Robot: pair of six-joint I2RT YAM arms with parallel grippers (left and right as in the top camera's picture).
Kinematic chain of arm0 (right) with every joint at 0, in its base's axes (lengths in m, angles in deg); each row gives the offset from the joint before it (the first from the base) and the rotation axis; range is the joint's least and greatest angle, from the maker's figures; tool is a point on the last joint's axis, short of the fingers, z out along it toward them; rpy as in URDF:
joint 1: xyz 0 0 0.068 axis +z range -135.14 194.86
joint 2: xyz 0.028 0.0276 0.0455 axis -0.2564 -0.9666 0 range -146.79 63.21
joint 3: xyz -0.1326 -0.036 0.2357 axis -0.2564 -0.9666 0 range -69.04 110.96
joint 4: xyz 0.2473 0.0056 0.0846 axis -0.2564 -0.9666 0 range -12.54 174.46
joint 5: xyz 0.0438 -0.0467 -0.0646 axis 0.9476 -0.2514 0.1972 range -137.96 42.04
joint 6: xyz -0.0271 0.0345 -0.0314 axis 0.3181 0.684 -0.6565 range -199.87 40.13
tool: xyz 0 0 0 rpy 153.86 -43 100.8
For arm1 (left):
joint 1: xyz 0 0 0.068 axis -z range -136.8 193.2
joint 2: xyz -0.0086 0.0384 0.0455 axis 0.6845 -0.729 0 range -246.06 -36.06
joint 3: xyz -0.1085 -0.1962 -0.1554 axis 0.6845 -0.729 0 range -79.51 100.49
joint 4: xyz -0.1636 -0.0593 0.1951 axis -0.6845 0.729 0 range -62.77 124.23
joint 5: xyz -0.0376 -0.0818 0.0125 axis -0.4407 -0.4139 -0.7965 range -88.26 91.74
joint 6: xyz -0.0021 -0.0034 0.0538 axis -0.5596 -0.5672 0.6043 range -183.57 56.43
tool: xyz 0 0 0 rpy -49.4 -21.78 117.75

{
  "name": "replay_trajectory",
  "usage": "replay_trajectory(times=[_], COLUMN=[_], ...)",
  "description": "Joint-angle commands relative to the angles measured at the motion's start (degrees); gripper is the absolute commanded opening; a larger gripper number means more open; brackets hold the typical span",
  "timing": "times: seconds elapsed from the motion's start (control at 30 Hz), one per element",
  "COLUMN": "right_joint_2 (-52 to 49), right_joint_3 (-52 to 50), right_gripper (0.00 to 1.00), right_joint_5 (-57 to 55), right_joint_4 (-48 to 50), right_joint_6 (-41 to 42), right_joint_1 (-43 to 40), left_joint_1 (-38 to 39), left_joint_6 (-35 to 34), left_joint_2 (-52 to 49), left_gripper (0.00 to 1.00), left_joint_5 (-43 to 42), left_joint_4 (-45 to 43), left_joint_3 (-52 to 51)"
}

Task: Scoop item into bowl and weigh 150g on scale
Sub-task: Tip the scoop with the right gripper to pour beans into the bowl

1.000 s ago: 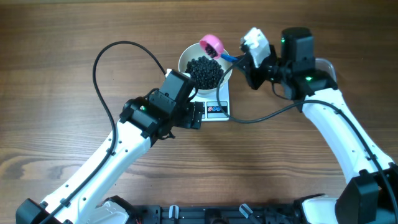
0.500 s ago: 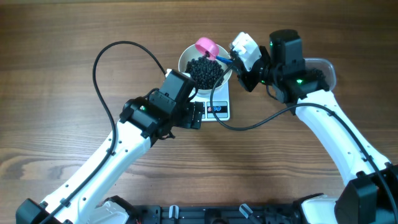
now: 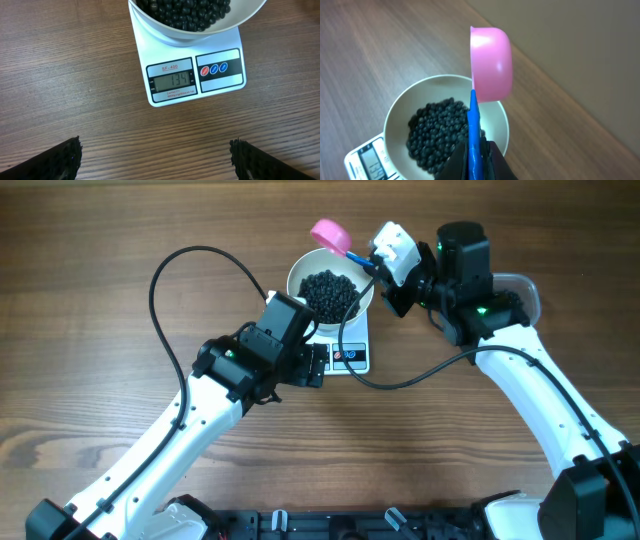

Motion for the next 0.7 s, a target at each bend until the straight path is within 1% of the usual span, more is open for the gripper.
replay_trajectory(times=[0.0, 0.07, 0.13, 0.33, 0.43, 0.5, 0.6, 0.67], right_joint_2=[-0.94, -0.94, -0.94, -0.35, -0.26, -0.57, -0.83, -0.81], right_joint_3=[0.26, 0.26, 0.26, 0.28, 0.28, 0.28, 0.28, 0.28], right_gripper=[0.04, 0.04, 0.04, 0.04, 0.04, 0.04, 0.04, 0.04], right_joint_5=[-0.35, -0.35, -0.35, -0.35, -0.37, -0.35, -0.31, -0.33], right_joint_4=[-3.56, -6.08, -6.51, -0.39, -0.46, -1.68, -3.45, -2.21], right_joint_6=[0.22, -0.33, -1.44, -1.44, -0.83, 2.36, 12.61, 20.55], right_joint_1=[0.02, 0.02, 0.02, 0.26, 0.28, 0.17, 0.17, 0.17], left_joint_1=[-0.48, -0.48, -0.48, -0.48, -0.48, -0.48, -0.48, -0.48], left_joint_6=[0.68, 0.68, 0.68, 0.68, 0.68, 0.68, 0.68, 0.68], left_joint_2=[-0.39, -0.39, -0.39, -0.39, -0.39, -0.39, -0.39, -0.39], left_gripper=[1.0, 1.0, 1.0, 1.0, 1.0, 1.0, 1.0, 1.0], left_joint_5=[-0.31, -0.31, -0.31, -0.31, -0.31, -0.31, -0.31, -0.31], left_joint_4=[-0.13, -0.13, -0.13, -0.13, -0.13, -0.13, -0.13, -0.13], left_joint_3=[-0.37, -0.37, -0.37, -0.37, -0.37, -0.37, -0.37, -0.37])
